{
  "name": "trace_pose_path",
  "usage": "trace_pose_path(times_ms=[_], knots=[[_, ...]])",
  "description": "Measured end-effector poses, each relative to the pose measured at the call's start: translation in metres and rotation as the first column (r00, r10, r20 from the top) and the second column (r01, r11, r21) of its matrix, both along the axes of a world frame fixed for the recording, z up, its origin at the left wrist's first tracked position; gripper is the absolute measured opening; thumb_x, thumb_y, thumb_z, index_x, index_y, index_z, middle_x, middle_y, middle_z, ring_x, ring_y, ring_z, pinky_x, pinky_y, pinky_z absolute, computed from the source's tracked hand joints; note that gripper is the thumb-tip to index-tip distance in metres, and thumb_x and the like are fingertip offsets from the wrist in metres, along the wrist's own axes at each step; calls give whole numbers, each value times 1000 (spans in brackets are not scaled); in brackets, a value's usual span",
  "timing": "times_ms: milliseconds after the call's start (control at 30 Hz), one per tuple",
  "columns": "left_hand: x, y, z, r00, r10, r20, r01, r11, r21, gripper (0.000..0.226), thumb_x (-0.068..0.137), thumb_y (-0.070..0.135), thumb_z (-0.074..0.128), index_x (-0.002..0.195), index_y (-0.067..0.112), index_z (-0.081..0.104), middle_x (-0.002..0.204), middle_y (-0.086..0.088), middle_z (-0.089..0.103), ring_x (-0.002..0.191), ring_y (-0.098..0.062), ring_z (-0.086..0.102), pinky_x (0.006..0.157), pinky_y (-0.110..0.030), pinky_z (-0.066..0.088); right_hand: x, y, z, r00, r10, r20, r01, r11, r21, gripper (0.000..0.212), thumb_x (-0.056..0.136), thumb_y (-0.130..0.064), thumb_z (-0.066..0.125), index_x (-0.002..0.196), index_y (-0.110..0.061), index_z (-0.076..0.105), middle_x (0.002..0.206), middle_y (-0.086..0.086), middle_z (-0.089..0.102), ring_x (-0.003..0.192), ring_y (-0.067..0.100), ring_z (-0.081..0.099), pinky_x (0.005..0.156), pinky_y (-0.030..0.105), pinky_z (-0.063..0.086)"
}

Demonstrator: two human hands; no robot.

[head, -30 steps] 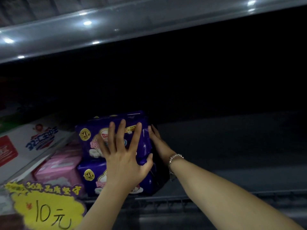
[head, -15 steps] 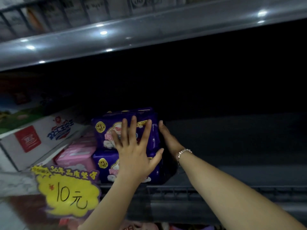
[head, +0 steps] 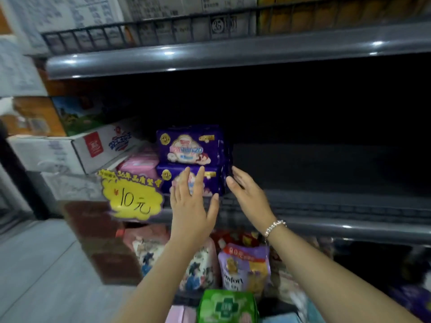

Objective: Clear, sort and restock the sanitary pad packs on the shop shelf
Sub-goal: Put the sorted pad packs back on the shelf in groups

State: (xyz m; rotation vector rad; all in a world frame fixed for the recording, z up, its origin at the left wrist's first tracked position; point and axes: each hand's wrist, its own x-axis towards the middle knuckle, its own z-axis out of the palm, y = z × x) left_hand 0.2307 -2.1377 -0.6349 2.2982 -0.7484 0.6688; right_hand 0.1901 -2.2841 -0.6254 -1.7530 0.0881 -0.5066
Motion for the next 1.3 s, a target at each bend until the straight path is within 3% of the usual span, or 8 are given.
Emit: trace_pose_path(times_ms=[233,333,533,700,833,967,1100,1300], knots=[[-78,53,-57,978,47,-205,-81,984,-157,67,86,49,36,136,5,50,136,-20,45,125,-38,44,104,-48,34,-67,51,-59,998,59,-37,-58,998,15,40,91,-29,63,130,-32,52,132,-9,57,117,-6,53,91,12,45],[-97,76,-85,936,89,-340,-160,969,-189,62,87,43,41,134,3,51,133,-20,48,119,-38,48,99,-46,38,-89,72,-92,988,78,-130,-74,997,35,35,91,-31,64,124,-37,53,127,-14,58,114,-4,55,93,16,46],[-130,105,-140,839,129,-529,-248,955,-160,46,96,33,51,133,6,52,131,-16,48,114,-32,51,86,-30,39,-128,98,-153,942,38,-333,-54,998,-40,41,92,-36,62,131,-26,55,126,-13,59,111,0,54,83,9,43],[-143,119,-176,755,129,-643,-284,948,-143,41,97,31,49,132,9,53,133,-13,48,119,-29,49,98,-41,43,-154,106,-188,885,54,-462,-79,996,-33,43,93,-33,61,133,-23,53,135,-7,55,122,6,51,93,17,41],[-151,133,-202,690,245,-681,-345,939,-12,45,96,35,50,133,11,51,139,-14,45,123,-34,46,102,-46,38,-166,123,-207,840,100,-533,-121,993,-5,48,92,-34,63,137,-23,51,138,-5,53,124,8,49,96,20,41],[-149,155,-221,569,396,-720,-430,890,150,55,95,37,52,142,11,40,149,-15,35,133,-37,37,111,-48,28,-167,145,-220,813,155,-561,-170,985,25,48,92,-32,64,137,-24,50,141,-5,52,126,8,49,99,22,44],[-147,176,-243,427,351,-833,-518,850,92,68,91,36,60,144,3,33,145,-21,39,131,-38,41,108,-47,34,-165,163,-230,787,153,-598,-212,977,-29,50,93,-35,62,140,-24,48,140,-7,52,123,3,48,94,16,41],[-148,193,-258,222,148,-964,-679,733,-44,51,82,32,75,118,2,55,110,-14,64,96,-31,63,86,-37,50,-147,181,-242,740,-38,-672,-292,881,-372,53,92,-53,52,141,-35,44,137,-4,44,132,19,30,112,39,27]])
